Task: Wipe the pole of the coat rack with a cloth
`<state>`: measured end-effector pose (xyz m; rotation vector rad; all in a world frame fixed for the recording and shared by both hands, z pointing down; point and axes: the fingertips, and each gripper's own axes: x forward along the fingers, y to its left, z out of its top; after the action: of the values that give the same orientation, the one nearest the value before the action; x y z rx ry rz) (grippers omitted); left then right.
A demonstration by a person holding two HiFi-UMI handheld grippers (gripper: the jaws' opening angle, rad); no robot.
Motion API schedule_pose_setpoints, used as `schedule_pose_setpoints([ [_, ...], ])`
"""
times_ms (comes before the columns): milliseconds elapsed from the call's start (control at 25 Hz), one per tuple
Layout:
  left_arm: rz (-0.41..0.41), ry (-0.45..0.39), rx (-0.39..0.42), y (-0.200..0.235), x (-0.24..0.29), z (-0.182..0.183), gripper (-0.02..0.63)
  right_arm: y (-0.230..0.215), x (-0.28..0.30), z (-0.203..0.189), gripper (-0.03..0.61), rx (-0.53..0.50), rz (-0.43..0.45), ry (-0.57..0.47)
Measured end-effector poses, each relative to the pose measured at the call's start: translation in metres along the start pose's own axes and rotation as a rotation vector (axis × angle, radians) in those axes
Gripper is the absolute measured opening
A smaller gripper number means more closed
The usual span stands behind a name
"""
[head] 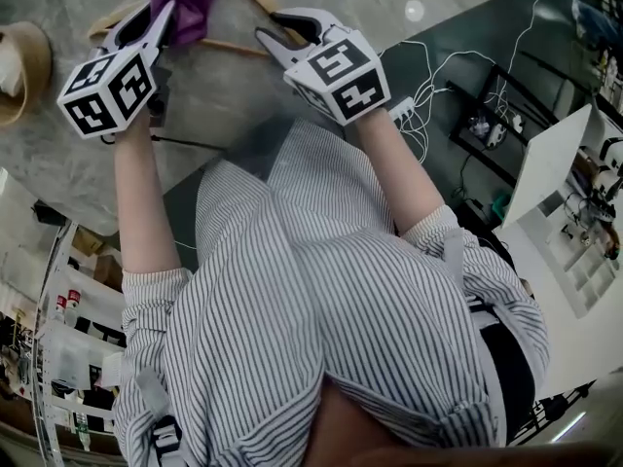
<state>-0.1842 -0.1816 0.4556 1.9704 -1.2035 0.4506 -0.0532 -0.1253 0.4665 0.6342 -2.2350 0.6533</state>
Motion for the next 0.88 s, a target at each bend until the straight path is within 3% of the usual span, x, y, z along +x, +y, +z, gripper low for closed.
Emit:
schedule_pose_setpoints([
  [880, 0.115, -0.111, -0.112, 0.052, -0.044, -0.004, 0.091, -0.010, 0.029, 0.005, 0.110, -0.053, 0.009, 0.062],
])
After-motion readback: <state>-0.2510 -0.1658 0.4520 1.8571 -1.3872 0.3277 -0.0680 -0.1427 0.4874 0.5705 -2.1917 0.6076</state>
